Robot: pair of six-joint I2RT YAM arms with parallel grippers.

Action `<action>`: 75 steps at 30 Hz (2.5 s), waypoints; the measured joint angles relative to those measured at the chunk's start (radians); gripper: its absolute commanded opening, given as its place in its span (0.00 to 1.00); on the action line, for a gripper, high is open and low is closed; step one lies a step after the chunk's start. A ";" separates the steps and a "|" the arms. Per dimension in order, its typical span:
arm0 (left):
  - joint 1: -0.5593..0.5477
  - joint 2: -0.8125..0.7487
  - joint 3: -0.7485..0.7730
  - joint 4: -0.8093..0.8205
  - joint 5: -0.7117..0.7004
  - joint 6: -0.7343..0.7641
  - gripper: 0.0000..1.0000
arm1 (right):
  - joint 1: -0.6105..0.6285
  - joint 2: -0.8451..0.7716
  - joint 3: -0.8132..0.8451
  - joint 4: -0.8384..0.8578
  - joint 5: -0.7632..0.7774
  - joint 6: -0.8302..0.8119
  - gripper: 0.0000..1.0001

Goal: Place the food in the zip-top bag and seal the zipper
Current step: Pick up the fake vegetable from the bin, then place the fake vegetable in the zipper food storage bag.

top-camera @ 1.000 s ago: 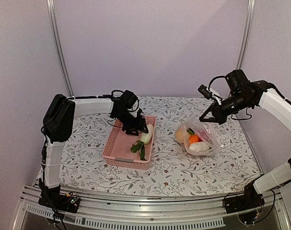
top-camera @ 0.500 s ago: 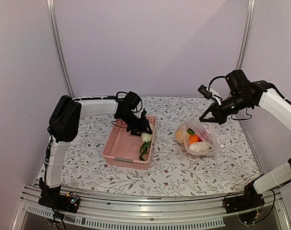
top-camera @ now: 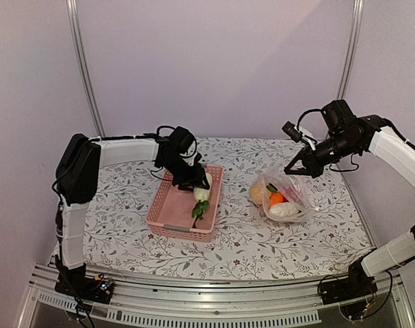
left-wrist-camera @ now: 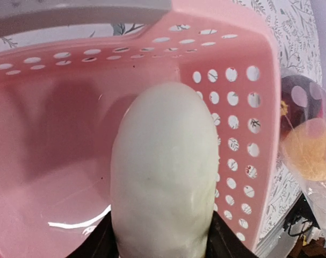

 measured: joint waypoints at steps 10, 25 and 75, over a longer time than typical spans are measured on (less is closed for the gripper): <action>-0.011 -0.288 -0.077 0.063 -0.094 0.014 0.36 | 0.006 0.000 0.010 -0.026 0.019 -0.006 0.00; -0.201 -0.503 -0.095 0.258 -0.223 0.151 0.31 | 0.028 -0.053 0.053 -0.130 0.007 -0.026 0.00; -0.637 -0.251 -0.200 1.119 -0.180 0.937 0.52 | 0.028 -0.010 0.167 -0.227 -0.158 -0.046 0.00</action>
